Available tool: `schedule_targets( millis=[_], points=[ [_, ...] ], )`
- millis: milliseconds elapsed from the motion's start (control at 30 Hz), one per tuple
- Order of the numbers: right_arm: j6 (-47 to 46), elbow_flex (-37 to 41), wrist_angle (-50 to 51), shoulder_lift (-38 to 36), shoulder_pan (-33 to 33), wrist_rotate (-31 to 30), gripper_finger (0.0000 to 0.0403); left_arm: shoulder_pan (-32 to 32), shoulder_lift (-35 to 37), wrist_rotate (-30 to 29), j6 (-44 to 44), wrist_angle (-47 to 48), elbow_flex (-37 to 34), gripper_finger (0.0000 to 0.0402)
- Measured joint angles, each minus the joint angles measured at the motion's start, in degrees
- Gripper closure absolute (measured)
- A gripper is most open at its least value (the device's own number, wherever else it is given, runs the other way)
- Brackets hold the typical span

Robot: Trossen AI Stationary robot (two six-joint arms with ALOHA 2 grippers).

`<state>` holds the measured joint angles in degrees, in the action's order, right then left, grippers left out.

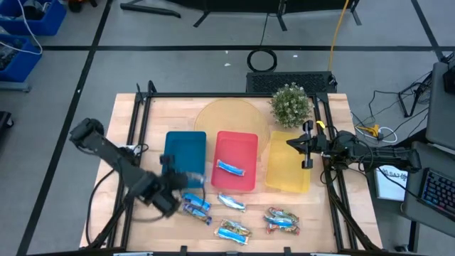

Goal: Pick and place Granola Bars by type
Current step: Put the blue granola bar into the blue bin, then put the red granola bar into the yellow bin

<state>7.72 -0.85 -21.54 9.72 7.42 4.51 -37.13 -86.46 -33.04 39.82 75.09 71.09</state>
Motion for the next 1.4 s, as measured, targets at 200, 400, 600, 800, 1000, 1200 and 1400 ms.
schedule_targets(
  millis=[200,400,600,800,1000,1200,1400],
  points=[
    [-0.1,0.0,0.8,0.0,0.0,0.0,0.0403,7.2,3.7,5.3,3.2,-9.3,-15.7,0.0368],
    [2.2,0.0,3.2,0.9,0.0,-0.2,0.0403,11.8,3.4,12.7,-3.4,-24.6,-26.4,0.0378],
    [2.3,0.0,3.7,3.3,0.0,-0.2,0.0403,15.0,3.3,16.2,-5.4,-25.6,-26.6,0.0336],
    [2.4,0.0,2.9,5.1,0.0,-0.2,0.0403,14.1,3.8,17.1,-10.3,-24.9,-22.1,0.0232],
    [2.0,0.0,2.9,6.4,0.0,-0.2,0.0403,8.2,11.8,-0.6,-25.1,-30.7,-20.9,0.0188],
    [-0.4,0.0,0.7,7.5,0.0,0.0,0.0403,3.1,29.7,3.7,-38.3,-49.3,-31.4,0.0285],
    [-1.1,0.0,-1.1,8.4,0.0,0.0,0.0403,5.5,42.5,8.0,-40.8,-74.2,-48.5,0.039]
  ],
)
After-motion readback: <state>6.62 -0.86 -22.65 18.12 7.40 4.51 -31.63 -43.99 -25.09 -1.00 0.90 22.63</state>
